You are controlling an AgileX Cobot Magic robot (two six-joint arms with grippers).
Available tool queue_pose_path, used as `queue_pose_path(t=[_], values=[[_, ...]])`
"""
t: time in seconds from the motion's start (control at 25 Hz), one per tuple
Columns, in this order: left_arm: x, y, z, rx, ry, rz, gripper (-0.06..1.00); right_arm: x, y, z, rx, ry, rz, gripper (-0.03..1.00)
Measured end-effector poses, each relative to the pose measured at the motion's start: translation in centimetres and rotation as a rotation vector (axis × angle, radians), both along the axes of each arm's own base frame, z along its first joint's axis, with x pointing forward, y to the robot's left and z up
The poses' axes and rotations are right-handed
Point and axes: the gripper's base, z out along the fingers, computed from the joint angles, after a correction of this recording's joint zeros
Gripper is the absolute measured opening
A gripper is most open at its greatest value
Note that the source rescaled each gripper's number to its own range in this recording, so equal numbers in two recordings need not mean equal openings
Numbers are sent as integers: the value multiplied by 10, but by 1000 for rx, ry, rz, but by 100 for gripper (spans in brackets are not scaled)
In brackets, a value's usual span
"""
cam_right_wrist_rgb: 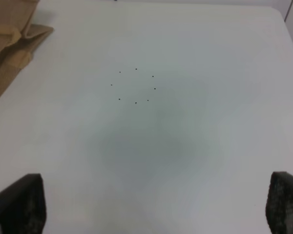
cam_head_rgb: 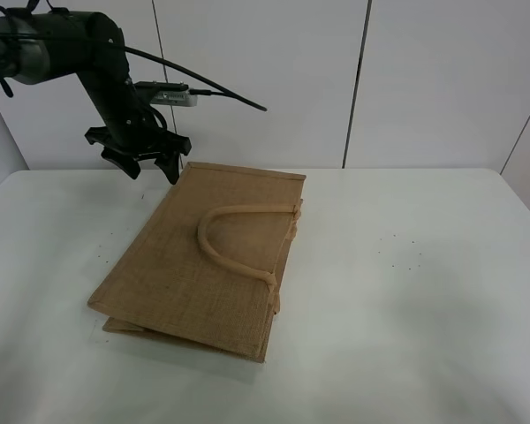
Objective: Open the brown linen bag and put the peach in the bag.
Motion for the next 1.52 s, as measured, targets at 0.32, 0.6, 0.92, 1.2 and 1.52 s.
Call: queue_pose_path(t=[0.32, 0.6, 0.92, 1.2, 1.52], values=[[5, 81, -1, 23, 72, 179, 100, 0, 0, 0, 0, 0, 0, 100], [1, 83, -1, -49, 123, 203, 100, 0, 0, 0, 0, 0, 0, 100], [-45, 84, 34, -61, 110, 207, 100, 0, 0, 0, 0, 0, 0, 100], [-146, 88, 58, -53, 128, 186, 97, 0, 0, 0, 0, 0, 0, 100], [-272, 95, 57, -28, 59, 171, 96, 0, 0, 0, 0, 0, 0, 100]])
